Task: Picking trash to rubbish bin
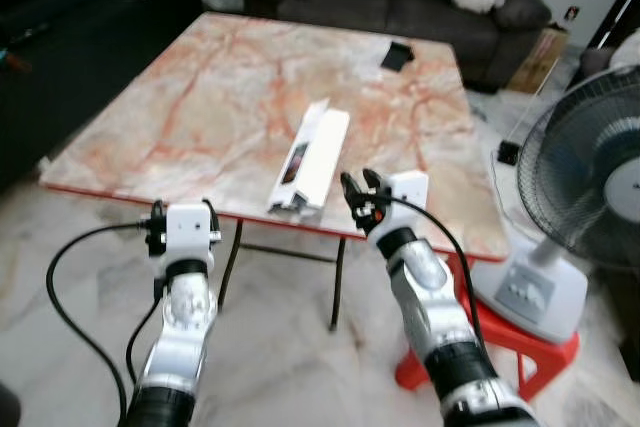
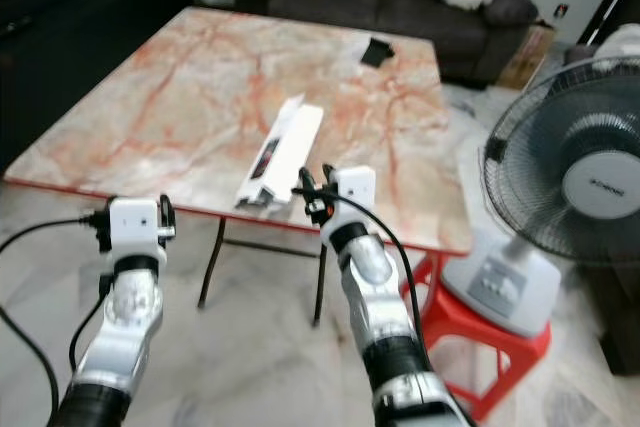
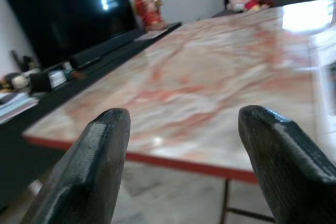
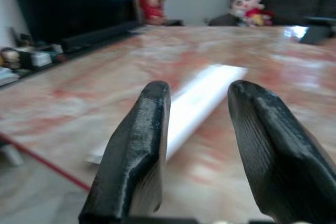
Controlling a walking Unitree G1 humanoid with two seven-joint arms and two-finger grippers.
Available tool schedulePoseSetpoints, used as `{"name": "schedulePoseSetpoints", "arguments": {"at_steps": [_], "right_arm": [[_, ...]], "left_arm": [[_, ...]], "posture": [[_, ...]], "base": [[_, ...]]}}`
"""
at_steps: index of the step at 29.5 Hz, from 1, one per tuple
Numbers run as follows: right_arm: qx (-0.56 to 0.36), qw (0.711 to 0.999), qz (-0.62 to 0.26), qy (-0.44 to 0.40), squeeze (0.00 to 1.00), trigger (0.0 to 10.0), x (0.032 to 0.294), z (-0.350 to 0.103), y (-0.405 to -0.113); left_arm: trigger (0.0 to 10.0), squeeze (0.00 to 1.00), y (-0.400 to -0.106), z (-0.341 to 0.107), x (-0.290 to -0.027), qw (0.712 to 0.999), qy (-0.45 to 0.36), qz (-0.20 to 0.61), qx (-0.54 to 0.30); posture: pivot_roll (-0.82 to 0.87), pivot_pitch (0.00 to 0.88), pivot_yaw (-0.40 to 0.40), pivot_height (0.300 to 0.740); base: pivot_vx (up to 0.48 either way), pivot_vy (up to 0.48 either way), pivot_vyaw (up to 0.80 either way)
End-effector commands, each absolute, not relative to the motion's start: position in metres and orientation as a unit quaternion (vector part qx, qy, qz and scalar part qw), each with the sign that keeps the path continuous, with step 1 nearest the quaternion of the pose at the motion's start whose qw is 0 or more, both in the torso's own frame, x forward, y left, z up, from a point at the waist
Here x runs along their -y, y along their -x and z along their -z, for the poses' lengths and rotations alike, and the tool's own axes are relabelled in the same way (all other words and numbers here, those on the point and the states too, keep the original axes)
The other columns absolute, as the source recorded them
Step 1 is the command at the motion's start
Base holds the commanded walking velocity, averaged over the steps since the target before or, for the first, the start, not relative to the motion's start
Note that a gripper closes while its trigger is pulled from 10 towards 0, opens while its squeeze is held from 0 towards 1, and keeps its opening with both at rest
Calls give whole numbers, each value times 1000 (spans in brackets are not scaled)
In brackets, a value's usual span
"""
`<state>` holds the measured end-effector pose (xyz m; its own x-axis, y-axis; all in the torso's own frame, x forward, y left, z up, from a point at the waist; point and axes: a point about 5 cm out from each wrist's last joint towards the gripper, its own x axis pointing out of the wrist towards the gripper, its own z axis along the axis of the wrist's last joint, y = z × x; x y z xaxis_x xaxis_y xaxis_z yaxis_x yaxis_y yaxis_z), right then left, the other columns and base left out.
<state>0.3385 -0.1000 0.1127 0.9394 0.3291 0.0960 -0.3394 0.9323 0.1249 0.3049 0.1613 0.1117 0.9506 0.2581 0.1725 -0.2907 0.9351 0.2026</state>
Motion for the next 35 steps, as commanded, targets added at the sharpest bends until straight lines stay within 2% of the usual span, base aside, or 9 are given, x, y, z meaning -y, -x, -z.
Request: {"name": "schedulePoseSetpoints", "arguments": {"at_steps": [1,18,20,23,29,35], "right_arm": [[46,982,-169,-75,0,10000,99,-120,-341],[30,982,-159,-99,0,10000,98,-116,-341],[26,980,-162,-110,0,10000,97,-116,-342],[44,982,-161,-83,0,10000,97,-120,-342],[40,981,-165,-96,0,10000,95,-119,-341],[53,978,-190,-73,0,10000,90,-122,-338]], "left_arm": [[10000,0,-307,-119,-161,979,-123,-138,84],[10000,0,-310,-122,-158,981,-129,-121,85],[10000,0,-310,-122,-158,981,-128,-116,86],[10000,0,-311,-124,-157,981,-127,-113,90],[10000,0,-311,-127,-156,981,-127,-114,95],[10000,0,-311,-129,-157,980,-128,-116,99]], "posture": [[-10,35,-95,740],[-7,29,-84,740],[-7,28,-82,740],[-7,28,-82,740],[-7,26,-80,740],[-7,26,-80,740]], "base": [[401,0,0],[398,0,0],[398,0,-800],[395,0,-267],[398,0,0],[399,0,0]]}}
